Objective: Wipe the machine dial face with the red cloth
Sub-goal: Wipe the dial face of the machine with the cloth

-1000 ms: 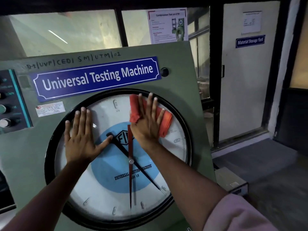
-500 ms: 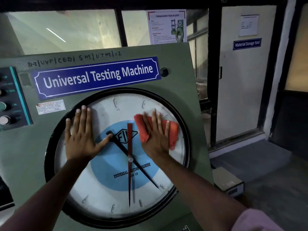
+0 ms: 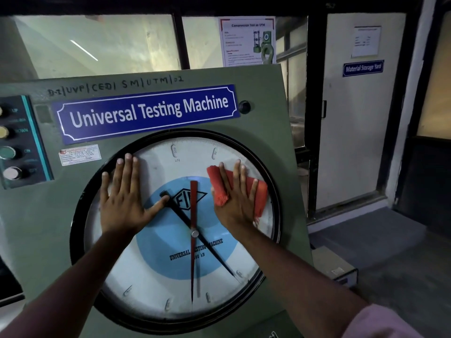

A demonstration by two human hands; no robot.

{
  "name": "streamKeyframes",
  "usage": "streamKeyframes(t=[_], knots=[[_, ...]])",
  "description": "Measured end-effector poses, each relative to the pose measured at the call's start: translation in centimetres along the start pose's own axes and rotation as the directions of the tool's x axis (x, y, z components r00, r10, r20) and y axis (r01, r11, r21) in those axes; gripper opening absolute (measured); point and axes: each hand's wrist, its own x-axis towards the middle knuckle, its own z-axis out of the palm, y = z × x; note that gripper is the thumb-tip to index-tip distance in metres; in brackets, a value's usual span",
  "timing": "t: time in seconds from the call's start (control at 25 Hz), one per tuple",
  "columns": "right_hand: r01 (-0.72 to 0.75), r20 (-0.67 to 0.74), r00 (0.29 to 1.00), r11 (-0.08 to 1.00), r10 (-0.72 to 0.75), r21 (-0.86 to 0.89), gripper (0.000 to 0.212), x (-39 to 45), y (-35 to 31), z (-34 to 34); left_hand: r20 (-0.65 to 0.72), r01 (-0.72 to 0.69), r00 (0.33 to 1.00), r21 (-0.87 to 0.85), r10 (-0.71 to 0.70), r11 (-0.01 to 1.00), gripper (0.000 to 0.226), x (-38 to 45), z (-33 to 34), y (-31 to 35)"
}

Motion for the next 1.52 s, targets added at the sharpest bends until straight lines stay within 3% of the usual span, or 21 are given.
streamKeyframes(t=[0.2, 0.36, 0.44, 0.6, 0.76, 0.84, 1.04, 1.12, 1.24, 1.32, 1.44, 1.52], knots=[[-0.128, -0.007, 0.992, 0.989, 0.129, 0.077, 0.087, 4.6, -1.9, -1.8, -0.004, -0.008, 1.0, 0.005, 0.008, 1.0, 0.121, 0.1, 0.4, -0.3], [0.126, 0.006, 0.992, 0.992, -0.127, 0.02, 0.087, -2.8, -2.1, 0.5, -0.038, -0.004, 0.999, -0.003, 0.004, 1.0, 0.12, 0.0, 0.6, -0.3], [0.226, -0.018, 0.974, 0.974, -0.226, 0.017, 0.084, -0.1, -2.0, 0.0, -0.038, -0.01, 0.999, 0.005, 0.01, 1.0, 0.119, 0.0, 0.6, -0.3], [0.107, -0.072, 0.992, 0.994, -0.107, -0.006, 0.085, 5.6, -4.7, -1.6, -0.029, -0.015, 0.999, 0.009, 0.015, 1.0, 0.118, -0.1, 0.6, -0.3], [0.236, -0.039, 0.971, 0.971, -0.237, -0.031, 0.088, -3.6, -1.8, 1.5, -0.033, -0.02, 0.999, 0.003, 0.02, 1.0, 0.117, -0.3, 0.4, -0.4], [0.263, -0.034, 0.964, 0.964, -0.264, -0.036, 0.089, -3.4, -0.5, 1.7, -0.034, -0.035, 0.999, 0.009, 0.035, 0.999, 0.116, -0.8, 0.4, -0.5], [0.041, -0.115, 0.993, 0.997, -0.033, 0.068, 0.086, 4.1, -5.0, -0.6, -0.032, -0.059, 0.998, 0.025, 0.06, 0.998, 0.116, -1.0, 0.7, -0.9], [0.17, -0.12, 0.979, 0.983, -0.162, 0.062, 0.093, 1.5, -5.0, 0.9, -0.049, -0.058, 0.997, 0.024, 0.059, 0.998, 0.115, -1.1, 0.9, -1.0], [0.459, -0.002, 0.888, 0.888, -0.459, -0.031, 0.113, -3.0, -1.4, 1.5, -0.068, -0.062, 0.996, 0.008, 0.063, 0.998, 0.106, -1.3, 1.1, -1.1], [0.515, 0.015, 0.857, 0.855, -0.515, -0.054, 0.097, -1.6, -0.8, 1.0, -0.089, -0.054, 0.995, -0.002, 0.054, 0.999, 0.096, -1.5, 1.1, -1.3], [0.333, -0.077, 0.94, 0.943, -0.334, -0.015, 0.079, 1.8, -4.6, 0.2, -0.139, -0.021, 0.99, -0.025, 0.017, 0.999, 0.079, -1.8, 0.9, -1.3], [0.337, -0.06, 0.94, 0.941, -0.335, 0.027, 0.082, 1.7, -6.2, 0.4, -0.168, 0.016, 0.985, -0.056, -0.025, 0.998, 0.071, -1.9, 0.8, -1.0]])
